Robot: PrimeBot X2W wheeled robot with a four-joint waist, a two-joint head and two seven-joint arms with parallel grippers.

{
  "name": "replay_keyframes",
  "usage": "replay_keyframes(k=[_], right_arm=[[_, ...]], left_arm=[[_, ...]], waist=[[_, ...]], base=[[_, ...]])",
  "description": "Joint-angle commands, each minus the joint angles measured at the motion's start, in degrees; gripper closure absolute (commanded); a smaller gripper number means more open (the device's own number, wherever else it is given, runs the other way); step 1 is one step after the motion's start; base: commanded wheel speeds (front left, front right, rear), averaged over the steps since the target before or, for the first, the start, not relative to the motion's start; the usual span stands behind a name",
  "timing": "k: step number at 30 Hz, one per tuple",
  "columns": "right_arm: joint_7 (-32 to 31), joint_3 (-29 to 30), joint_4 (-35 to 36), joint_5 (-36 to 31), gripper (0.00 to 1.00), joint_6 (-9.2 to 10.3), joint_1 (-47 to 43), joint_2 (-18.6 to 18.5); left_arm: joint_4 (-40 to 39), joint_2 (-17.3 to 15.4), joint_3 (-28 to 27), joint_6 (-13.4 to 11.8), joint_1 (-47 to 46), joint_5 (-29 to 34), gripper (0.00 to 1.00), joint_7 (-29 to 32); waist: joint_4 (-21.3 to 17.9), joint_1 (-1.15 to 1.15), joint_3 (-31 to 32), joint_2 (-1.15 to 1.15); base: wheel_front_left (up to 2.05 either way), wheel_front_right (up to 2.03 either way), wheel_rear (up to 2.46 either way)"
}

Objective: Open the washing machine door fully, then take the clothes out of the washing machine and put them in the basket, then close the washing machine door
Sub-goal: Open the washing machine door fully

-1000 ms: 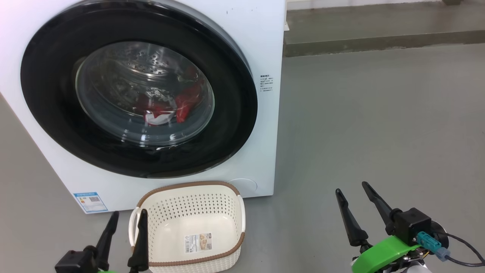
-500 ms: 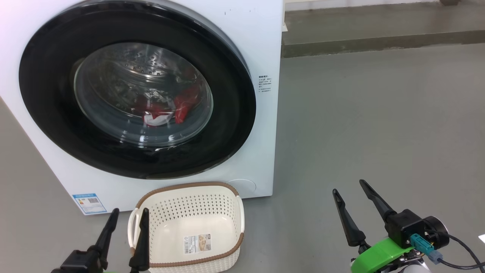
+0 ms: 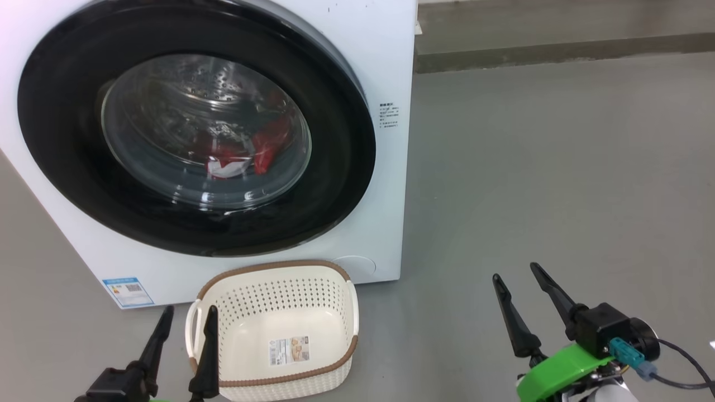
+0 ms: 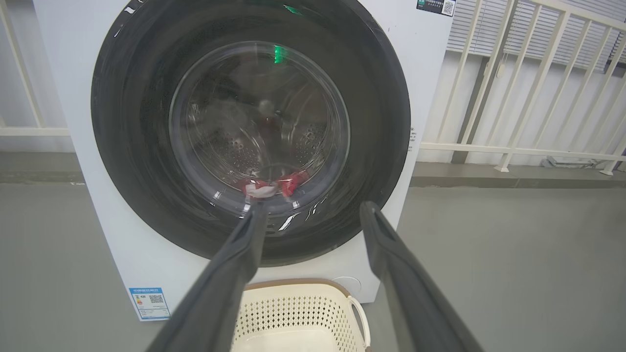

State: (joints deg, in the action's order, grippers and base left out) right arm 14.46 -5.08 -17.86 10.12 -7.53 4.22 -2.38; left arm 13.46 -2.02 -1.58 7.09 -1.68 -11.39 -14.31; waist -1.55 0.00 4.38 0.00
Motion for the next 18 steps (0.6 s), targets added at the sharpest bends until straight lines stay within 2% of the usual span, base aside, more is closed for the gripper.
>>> replay_keyframes(k=[1,2,11,18], right_arm=[[0.54,-1.89,0.6,1.13,0.91,0.04,4.15,-0.5],[0.54,-1.94,0.28,1.64,1.0,0.04,4.7,-0.5],[0.54,-2.43,-3.45,11.2,1.0,0.04,11.33,-0.5],[0.54,-2.65,-8.89,20.86,1.0,0.04,20.74,-0.5]], left_arm=[[-1.56,-0.86,-1.74,0.32,-2.81,-0.44,0.0,-0.69],[-1.6,-0.86,-1.56,0.32,-3.06,-0.56,0.0,-0.69],[-1.93,-0.86,-0.59,0.33,-5.22,-1.27,0.0,-0.69],[-2.66,-0.86,-0.3,0.34,-8.52,-1.3,0.0,-0.69]], waist=[[0.21,0.0,-0.94,0.0],[0.32,0.0,-1.29,0.0],[1.42,0.0,-5.71,0.0],[2.62,0.0,-11.65,0.0]], base=[[0.0,0.0,0.0],[0.0,0.0,0.0],[0.0,0.0,0.0],[0.0,0.0,0.0]])
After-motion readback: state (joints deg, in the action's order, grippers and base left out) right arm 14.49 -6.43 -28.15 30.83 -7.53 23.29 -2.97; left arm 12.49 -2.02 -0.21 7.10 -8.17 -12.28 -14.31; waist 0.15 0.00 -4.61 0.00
